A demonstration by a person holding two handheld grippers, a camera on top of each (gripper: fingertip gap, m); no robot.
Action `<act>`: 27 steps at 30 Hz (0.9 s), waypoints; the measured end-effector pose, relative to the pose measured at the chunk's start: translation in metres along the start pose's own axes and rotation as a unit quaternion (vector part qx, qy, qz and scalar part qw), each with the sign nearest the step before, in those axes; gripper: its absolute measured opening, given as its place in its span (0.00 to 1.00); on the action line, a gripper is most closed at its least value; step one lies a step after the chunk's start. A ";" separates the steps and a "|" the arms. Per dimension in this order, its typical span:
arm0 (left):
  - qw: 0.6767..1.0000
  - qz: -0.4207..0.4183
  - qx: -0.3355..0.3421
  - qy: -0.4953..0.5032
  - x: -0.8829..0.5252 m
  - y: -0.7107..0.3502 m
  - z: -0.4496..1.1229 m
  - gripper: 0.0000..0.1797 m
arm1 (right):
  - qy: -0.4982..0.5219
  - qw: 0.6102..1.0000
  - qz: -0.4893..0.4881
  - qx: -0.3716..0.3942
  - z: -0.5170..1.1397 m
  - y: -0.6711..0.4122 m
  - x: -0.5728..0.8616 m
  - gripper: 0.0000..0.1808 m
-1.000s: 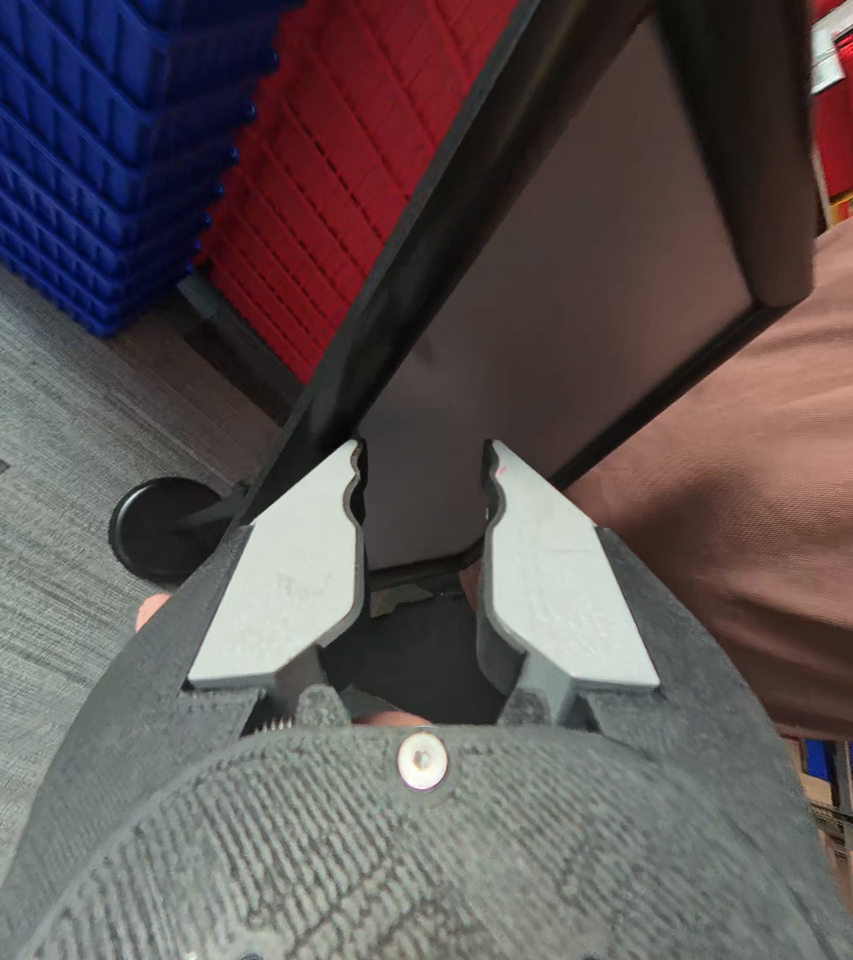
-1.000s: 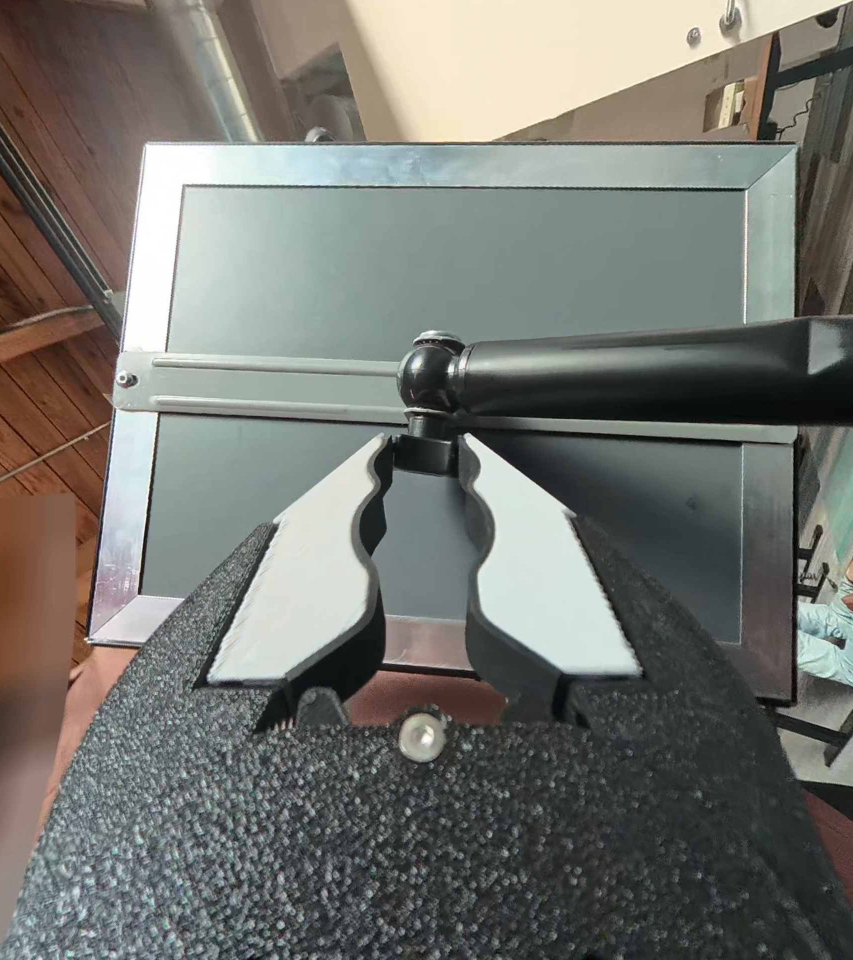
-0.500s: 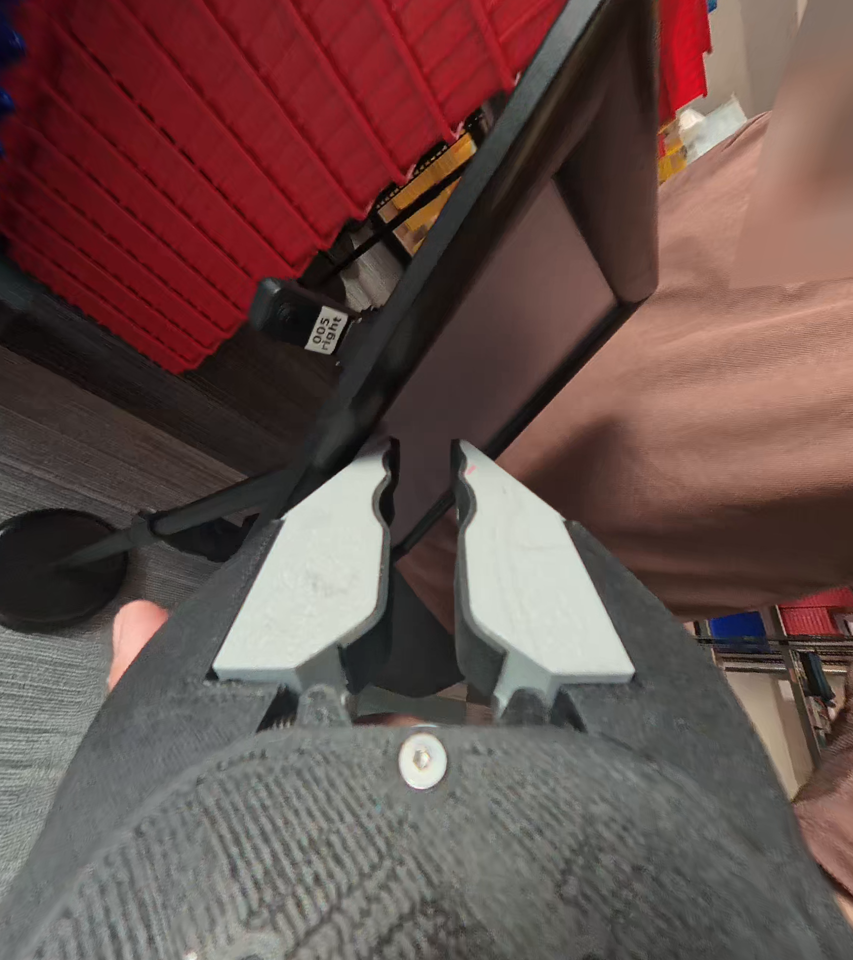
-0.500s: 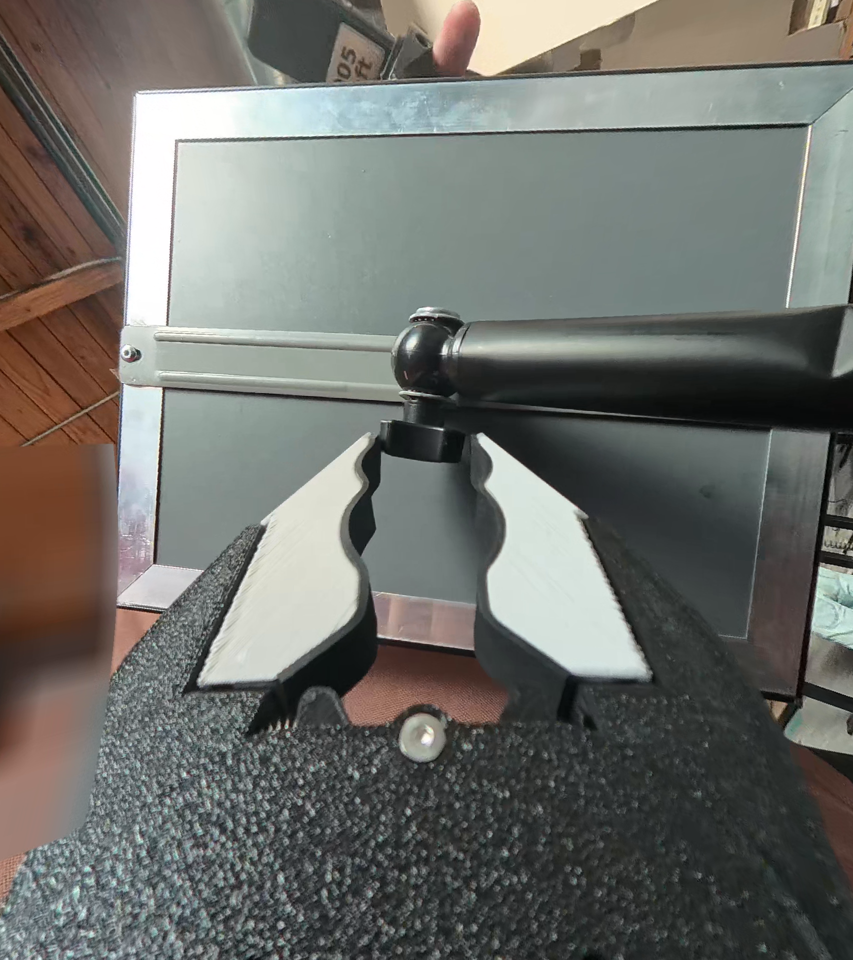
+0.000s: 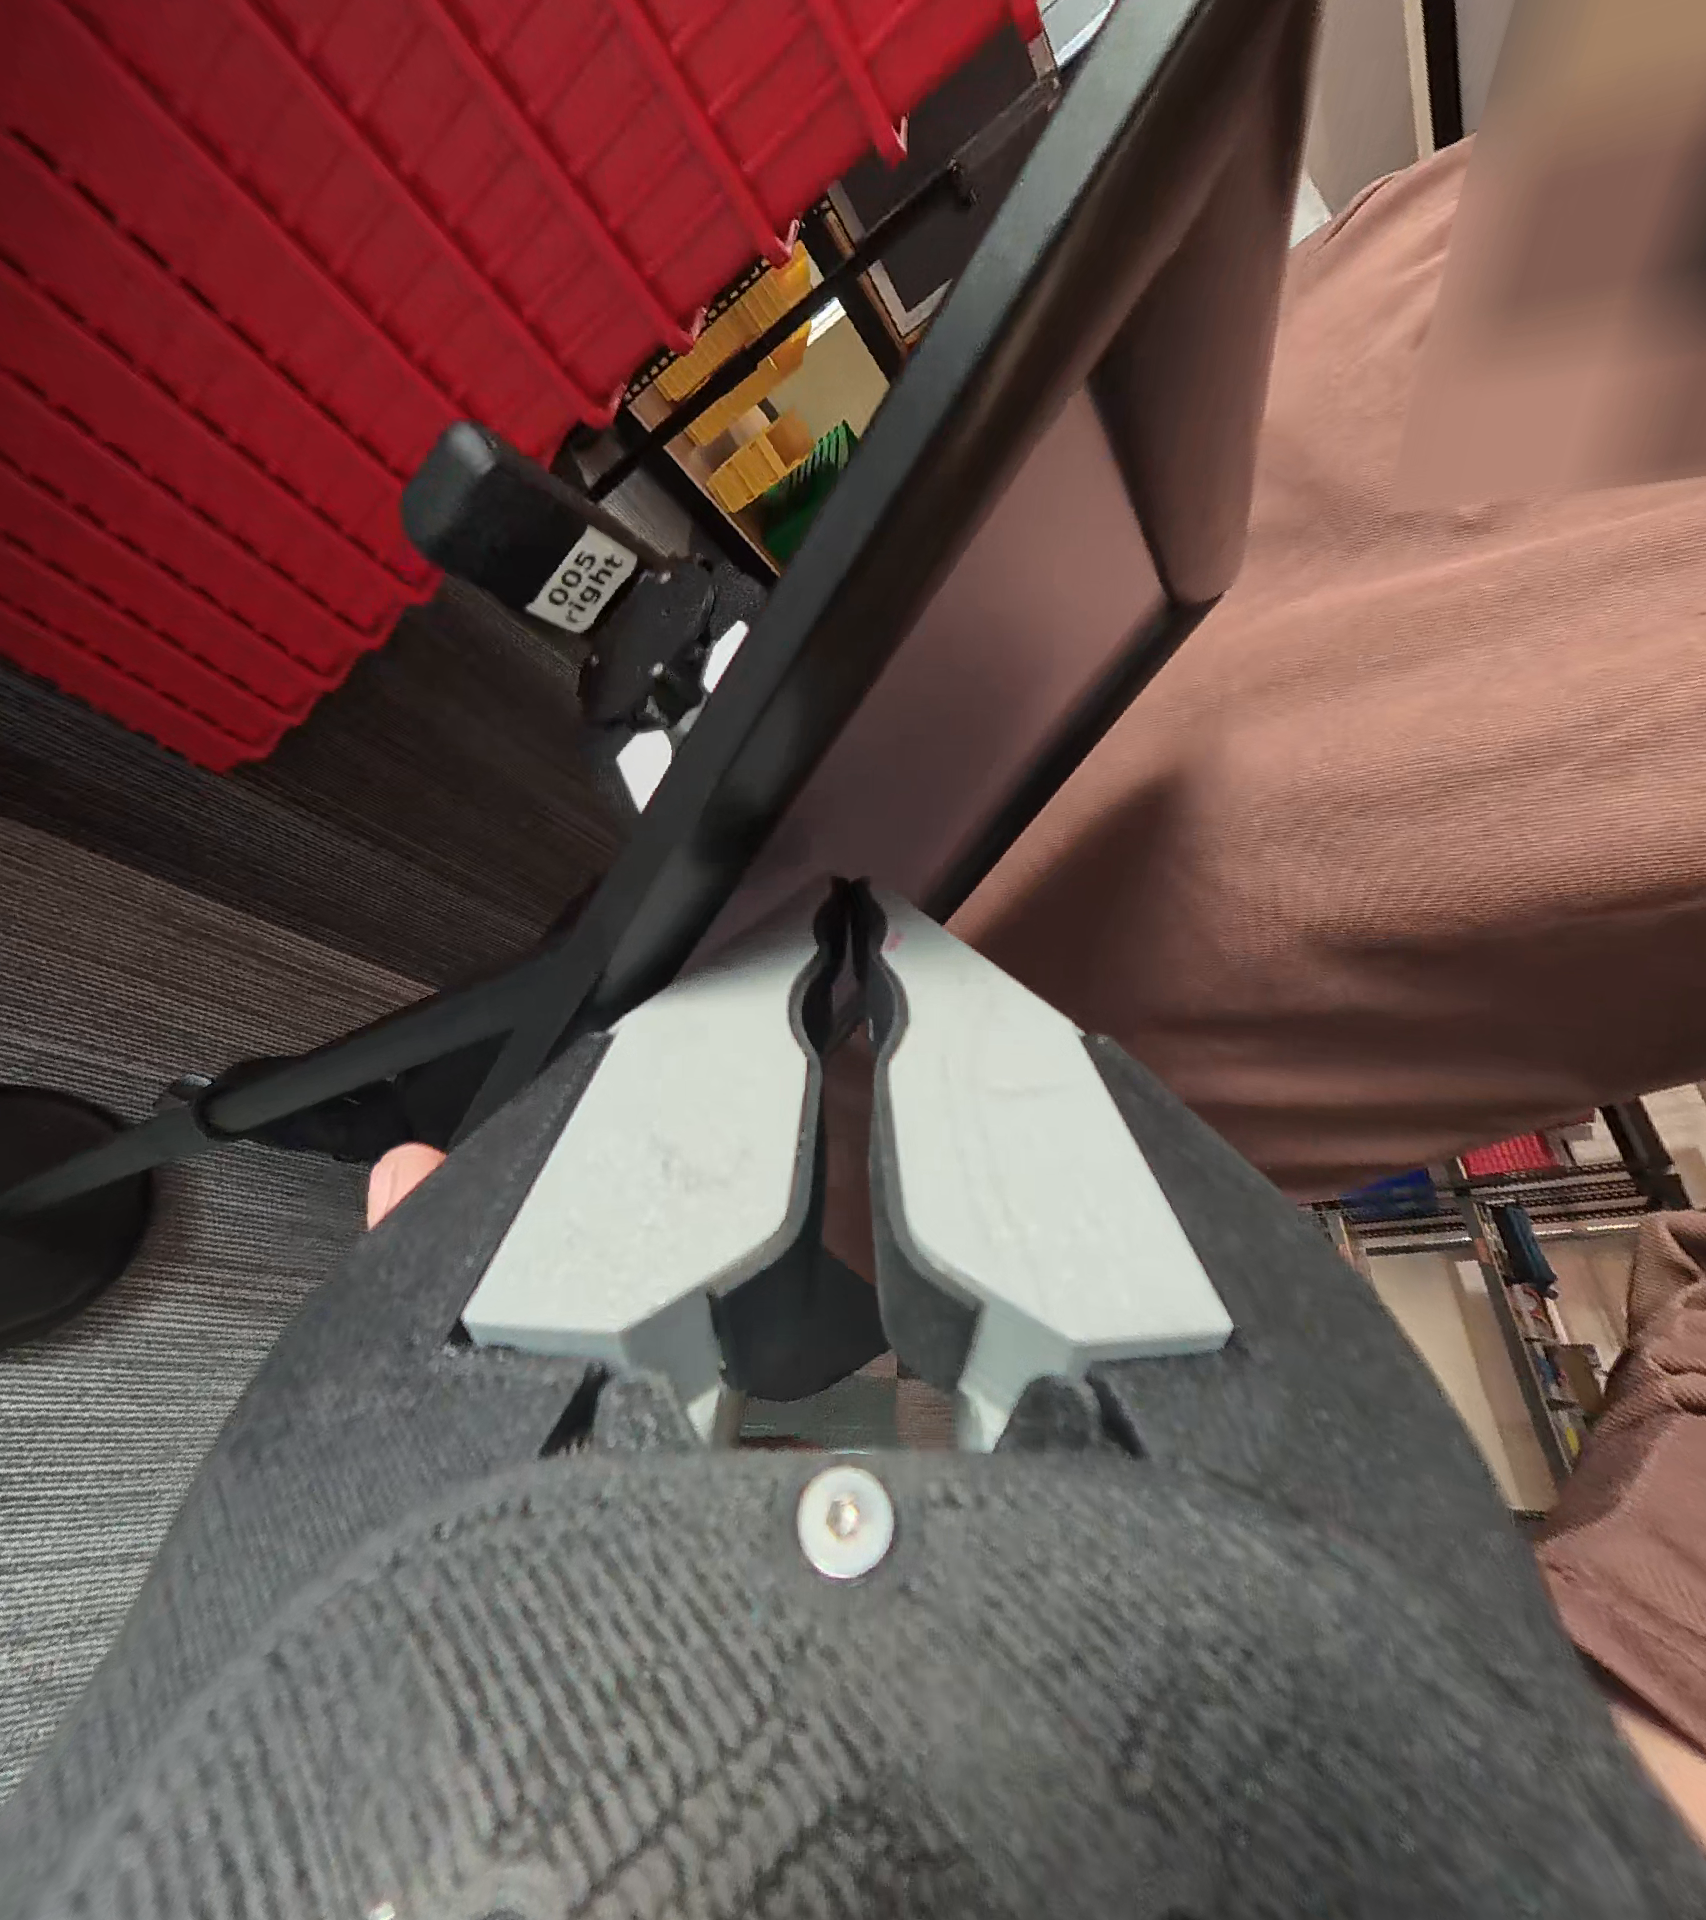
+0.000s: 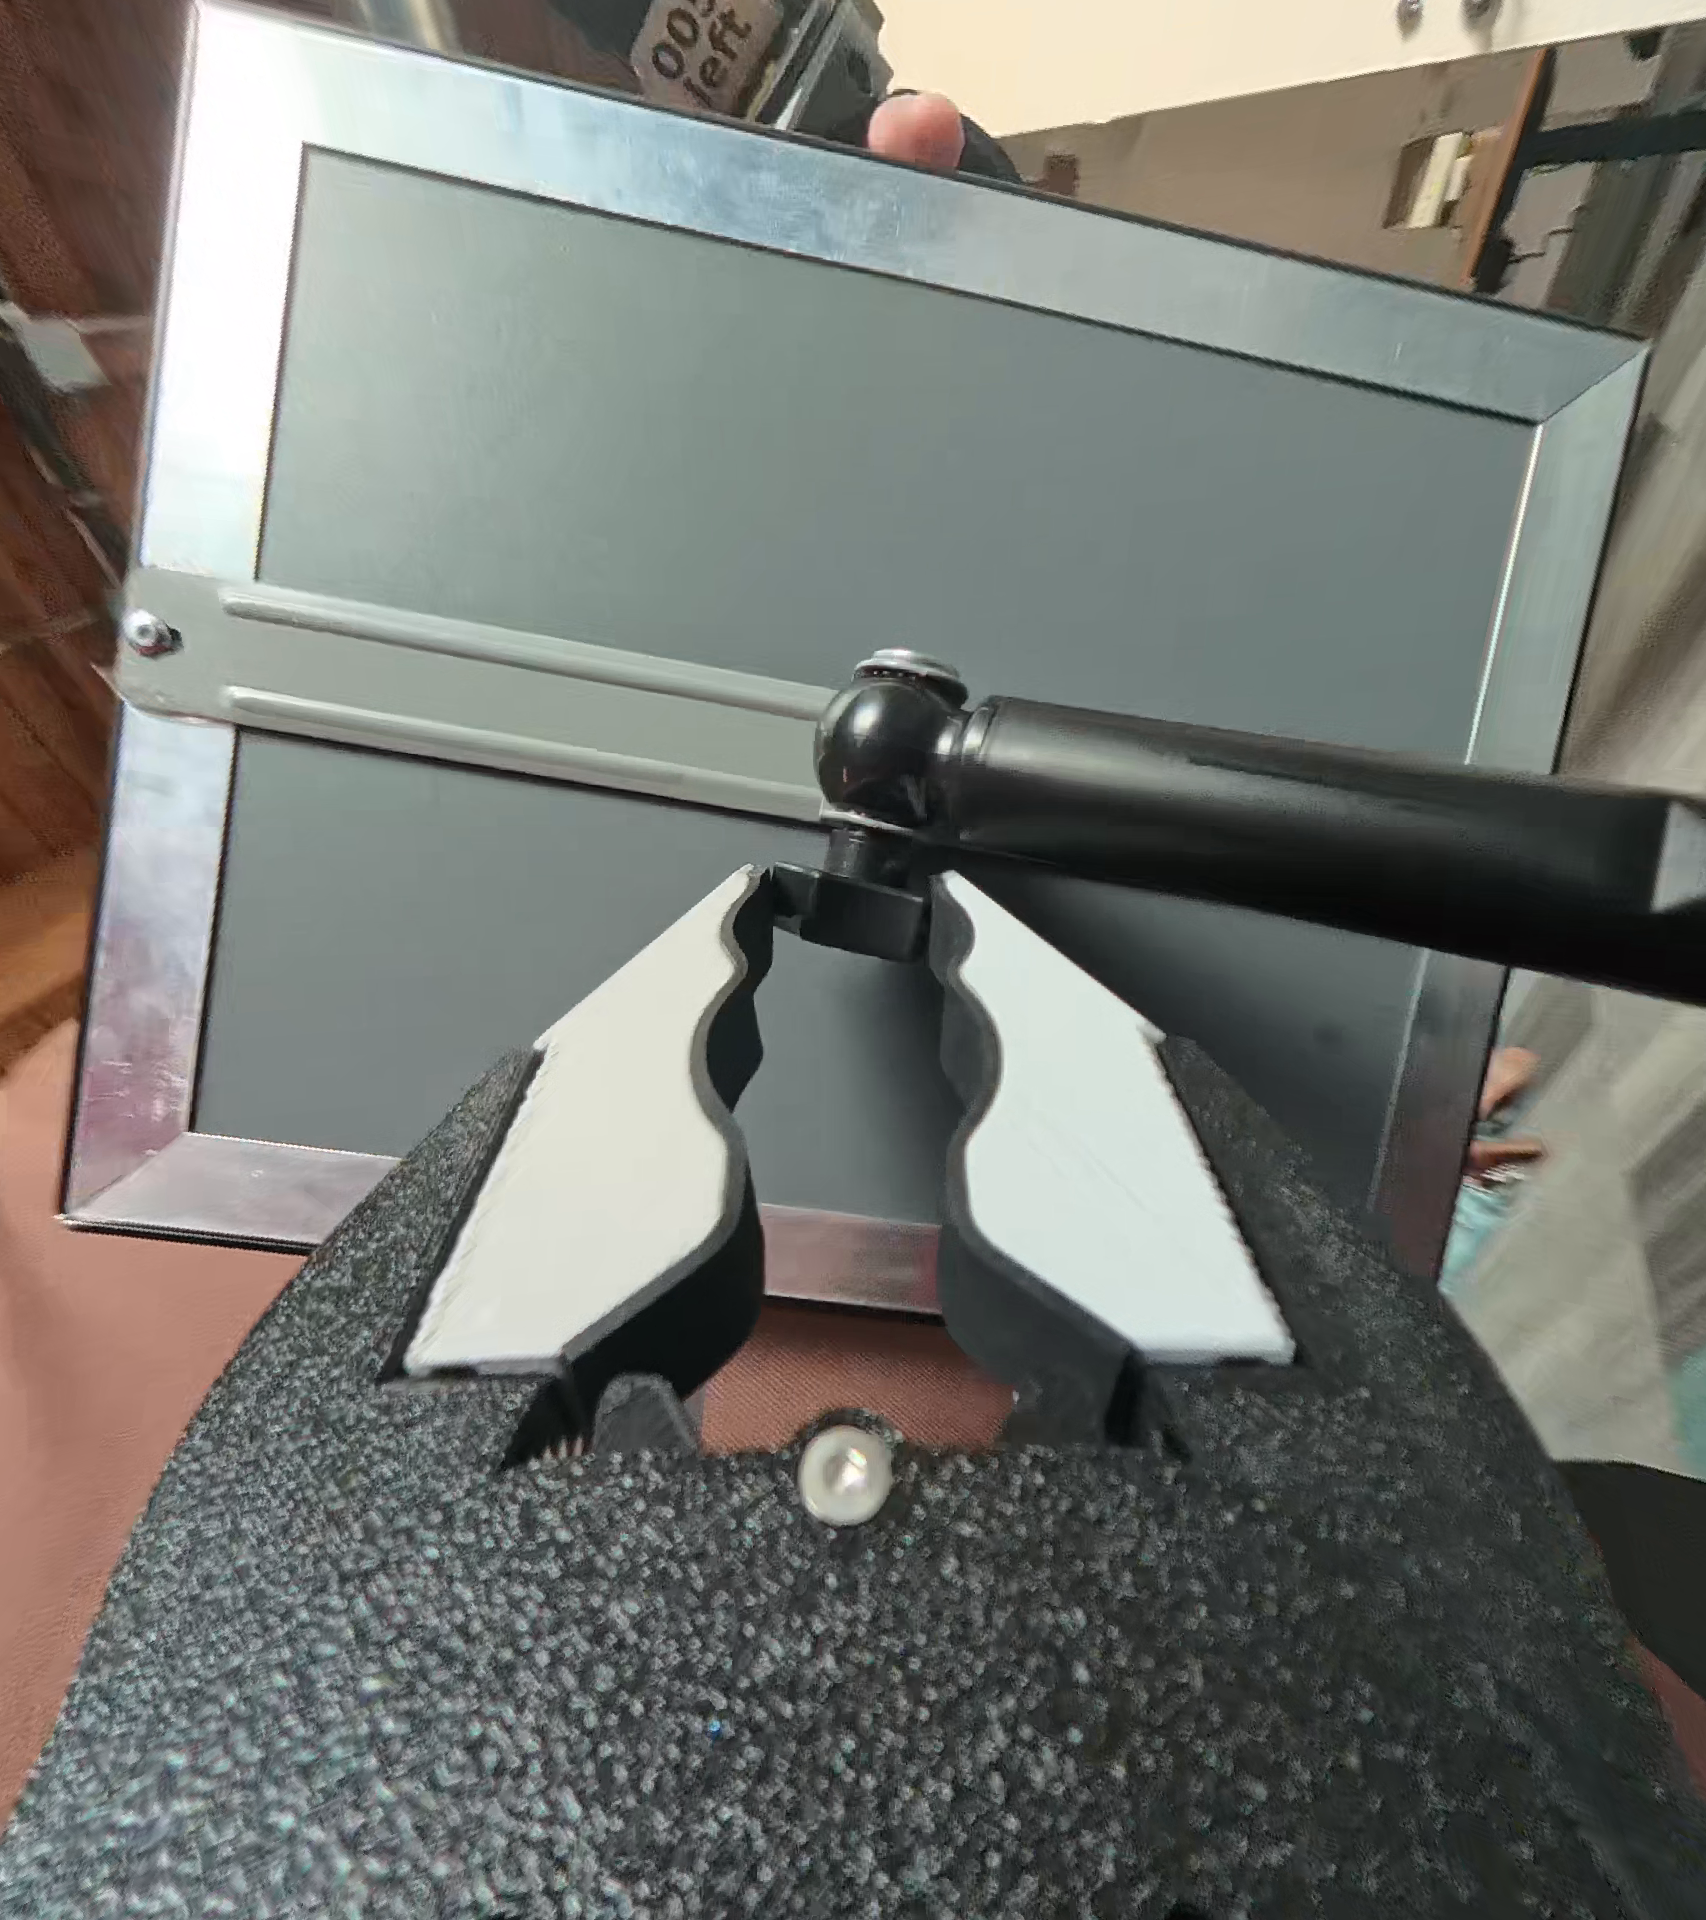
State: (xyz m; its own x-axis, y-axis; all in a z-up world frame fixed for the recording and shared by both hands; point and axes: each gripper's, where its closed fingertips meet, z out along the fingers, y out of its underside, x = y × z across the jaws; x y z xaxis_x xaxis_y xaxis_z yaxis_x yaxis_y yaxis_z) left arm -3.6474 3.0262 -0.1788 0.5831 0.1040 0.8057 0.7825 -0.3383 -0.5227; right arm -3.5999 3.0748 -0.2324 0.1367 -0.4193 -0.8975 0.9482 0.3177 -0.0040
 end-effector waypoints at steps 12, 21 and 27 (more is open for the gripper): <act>0.996 0.016 0.017 -0.082 -0.009 -0.015 -0.045 0.08 | 0.157 0.982 -0.108 -0.020 -0.004 -0.004 0.003 0.16; 0.998 -0.066 -0.010 -0.016 -0.034 -0.007 -0.060 0.28 | -0.002 0.998 0.053 0.030 -0.033 -0.004 0.001 0.22; 0.996 0.007 -0.079 0.049 -0.020 0.001 -0.027 0.25 | -0.015 0.999 0.033 0.039 -0.024 0.006 -0.011 0.23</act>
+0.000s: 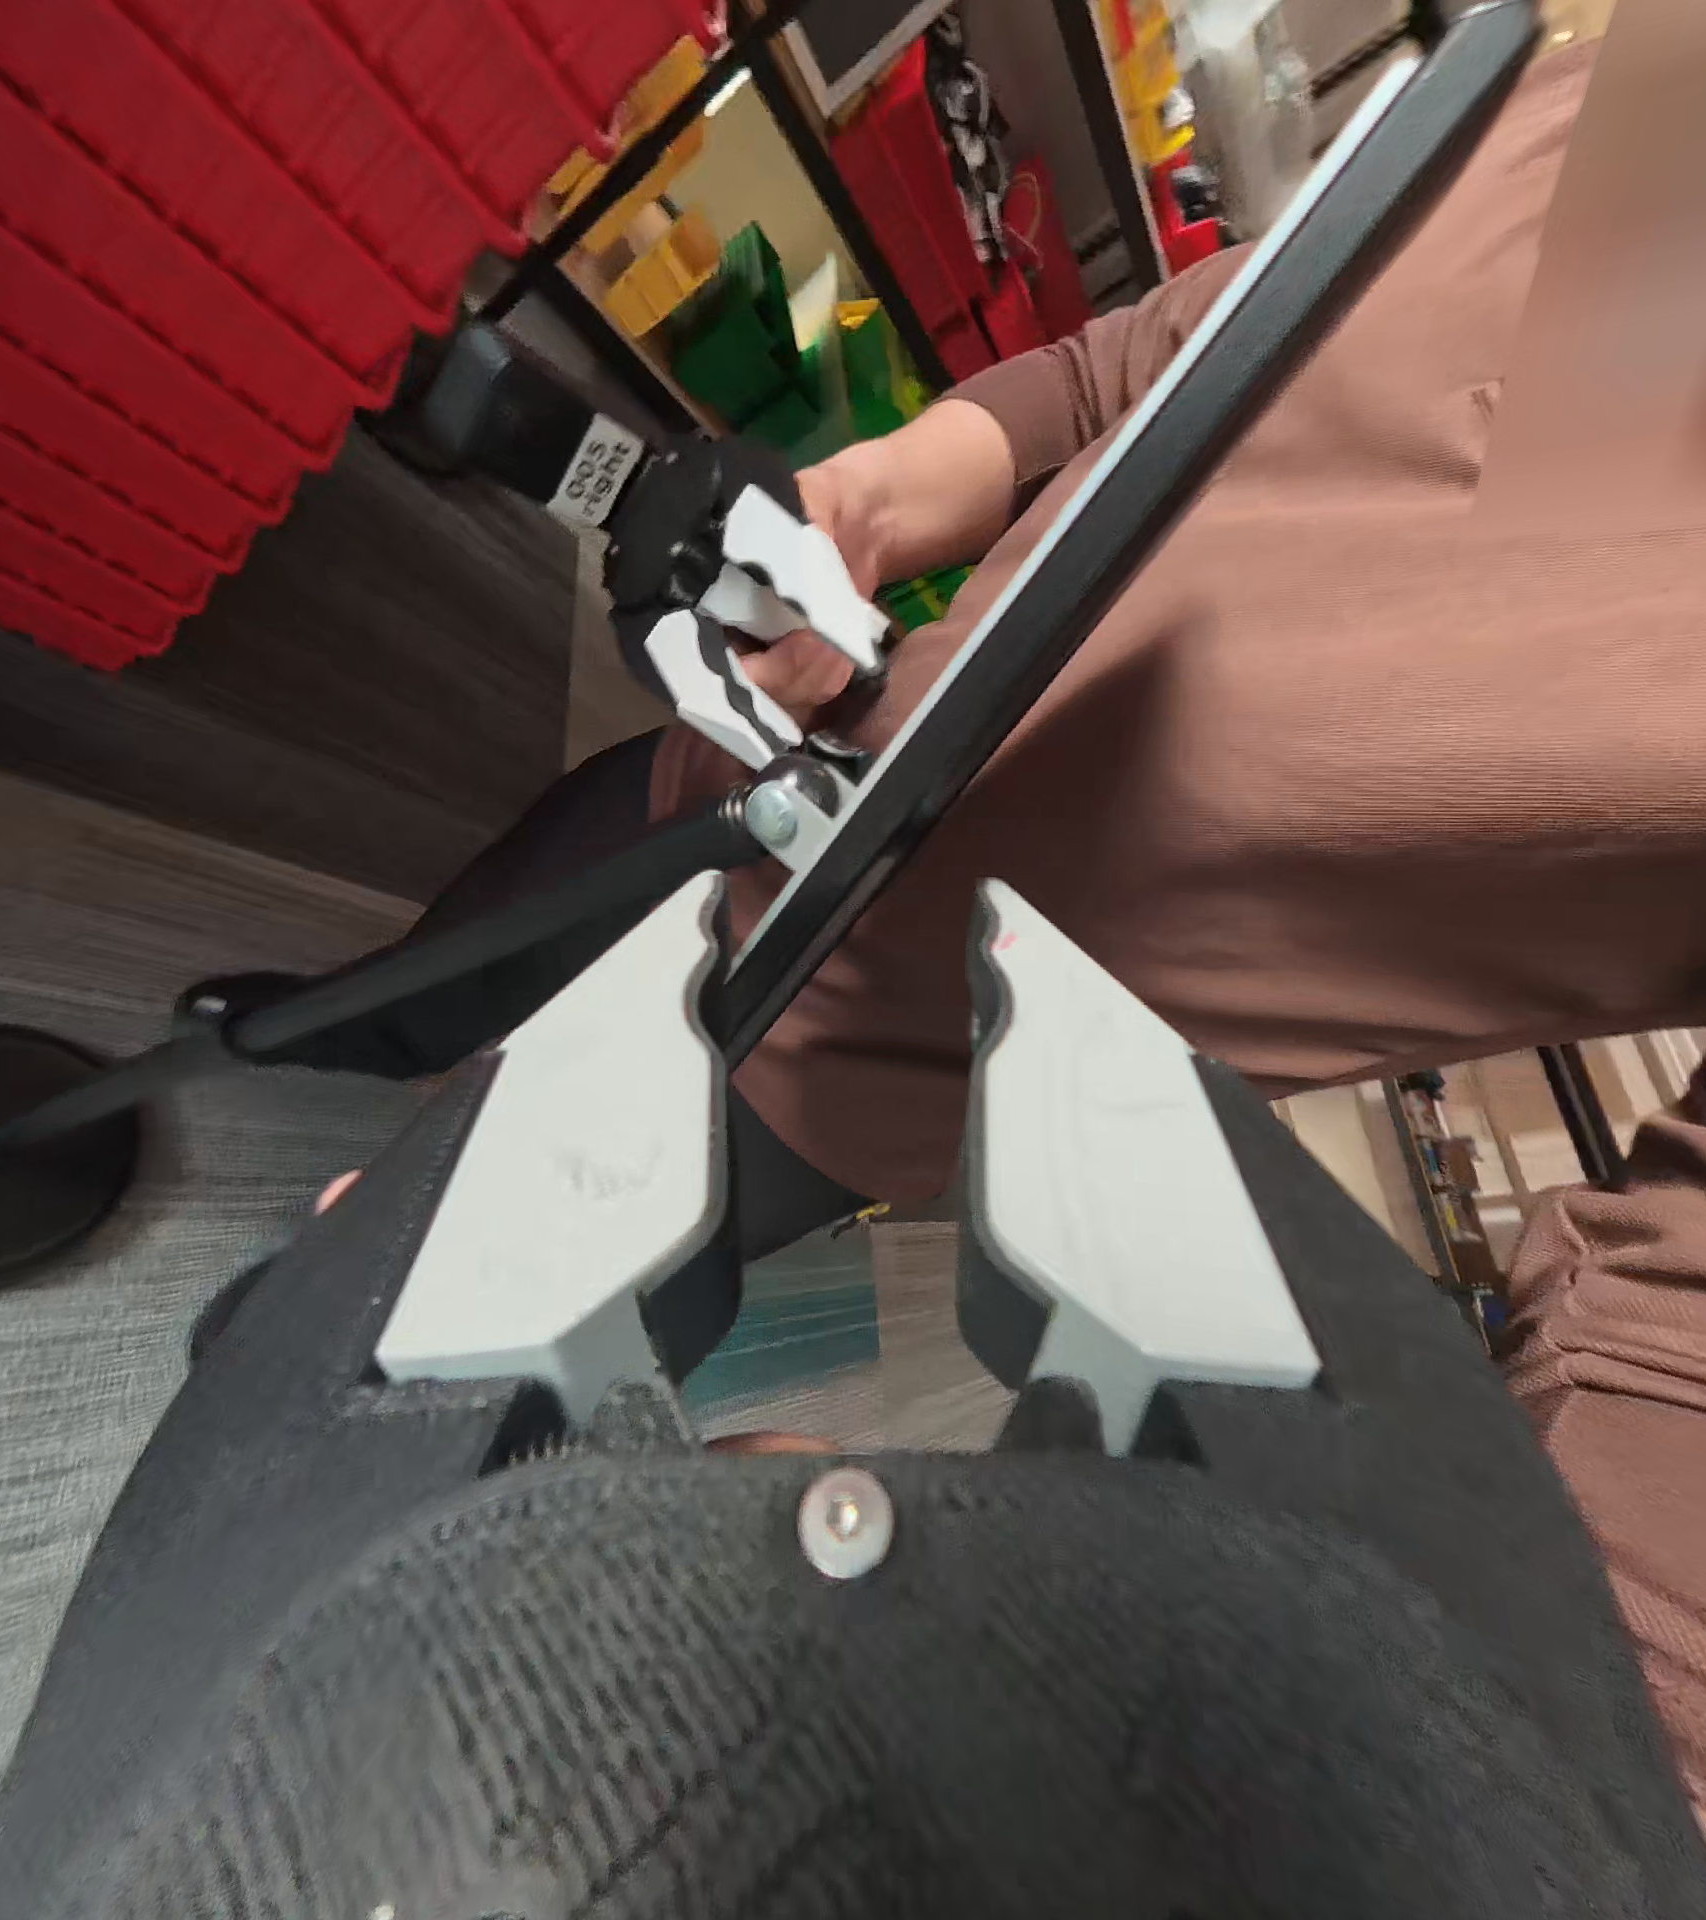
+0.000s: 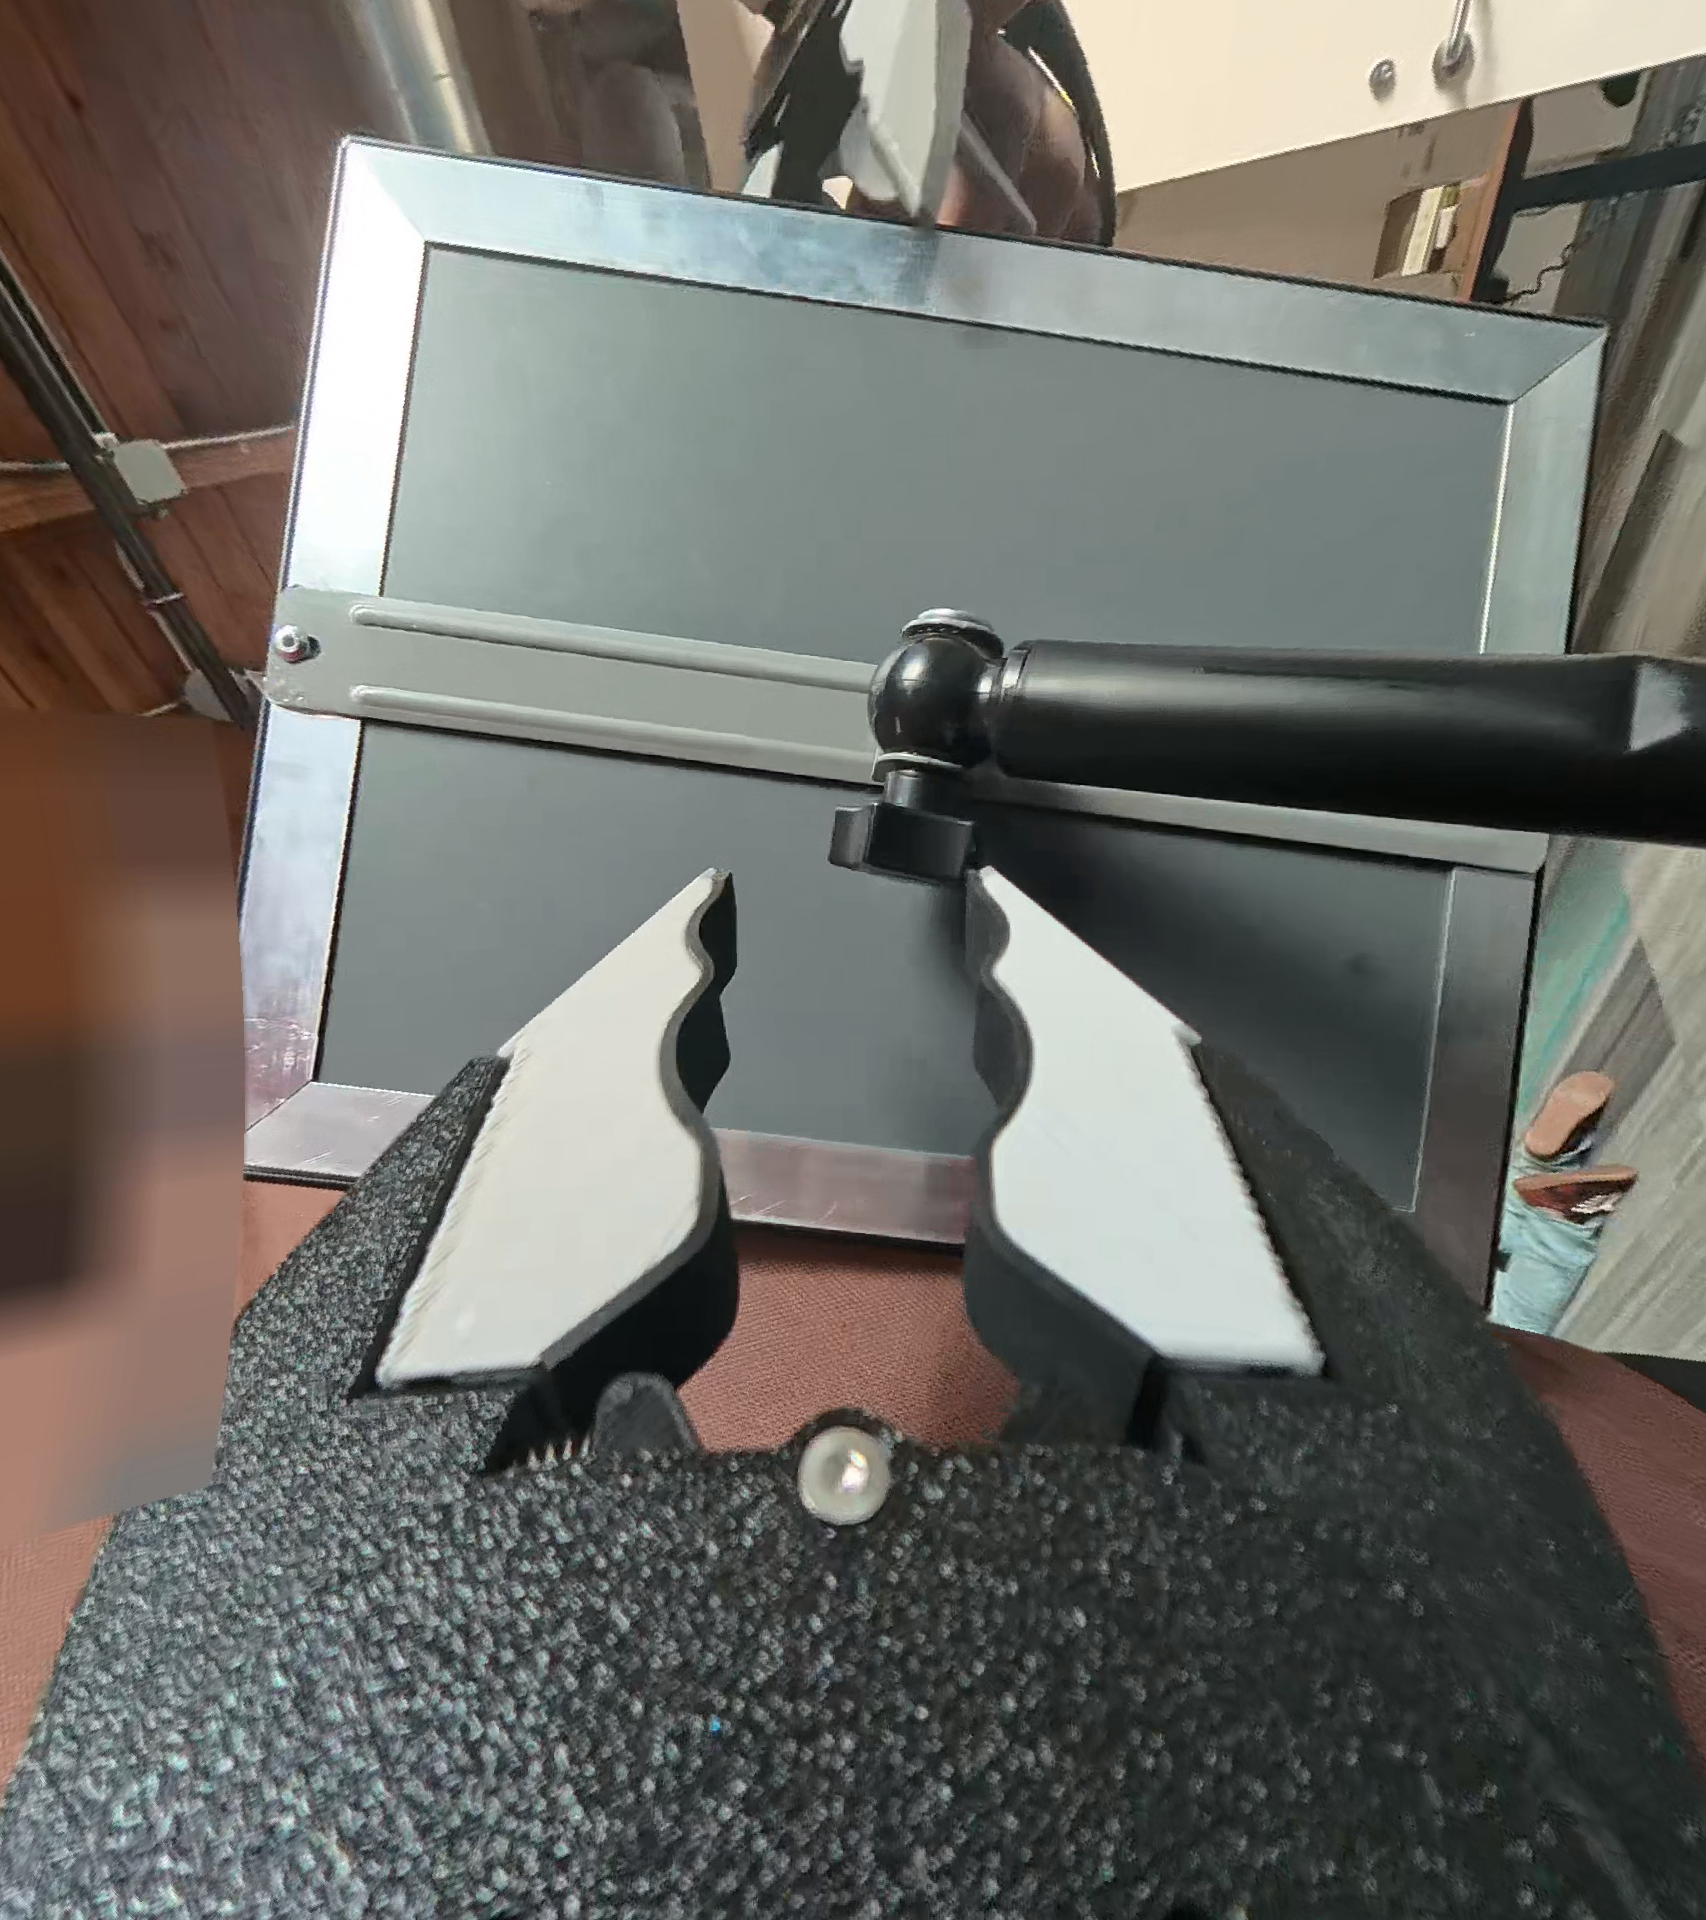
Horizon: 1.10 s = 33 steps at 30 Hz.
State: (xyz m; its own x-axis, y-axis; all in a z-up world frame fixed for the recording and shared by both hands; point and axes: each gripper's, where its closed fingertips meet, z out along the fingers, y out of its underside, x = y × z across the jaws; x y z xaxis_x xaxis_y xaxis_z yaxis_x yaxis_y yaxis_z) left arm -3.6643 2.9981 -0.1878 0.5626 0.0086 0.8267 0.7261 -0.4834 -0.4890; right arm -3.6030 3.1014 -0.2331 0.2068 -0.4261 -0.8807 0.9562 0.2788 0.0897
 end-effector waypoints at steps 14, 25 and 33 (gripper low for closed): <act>0.992 0.097 -0.004 0.080 0.004 0.001 0.009 0.10 | -0.064 0.996 0.026 0.051 0.008 0.012 0.009 0.23; 0.999 -0.029 -0.012 0.018 0.005 -0.004 0.016 0.14 | -0.182 0.973 0.144 -0.009 0.009 0.010 0.004 0.16; 0.999 -0.051 0.005 0.009 0.005 -0.007 0.018 0.15 | -0.152 0.978 0.138 -0.036 0.014 0.001 0.003 0.18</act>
State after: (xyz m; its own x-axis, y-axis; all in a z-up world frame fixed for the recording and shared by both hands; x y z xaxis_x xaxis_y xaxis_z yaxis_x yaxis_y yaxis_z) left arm -3.6592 3.0173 -0.1856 0.4773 0.0415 0.8777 0.7840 -0.4712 -0.4041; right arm -3.5984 3.0881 -0.2293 0.5175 -0.5596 -0.6474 0.8404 0.4747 0.2614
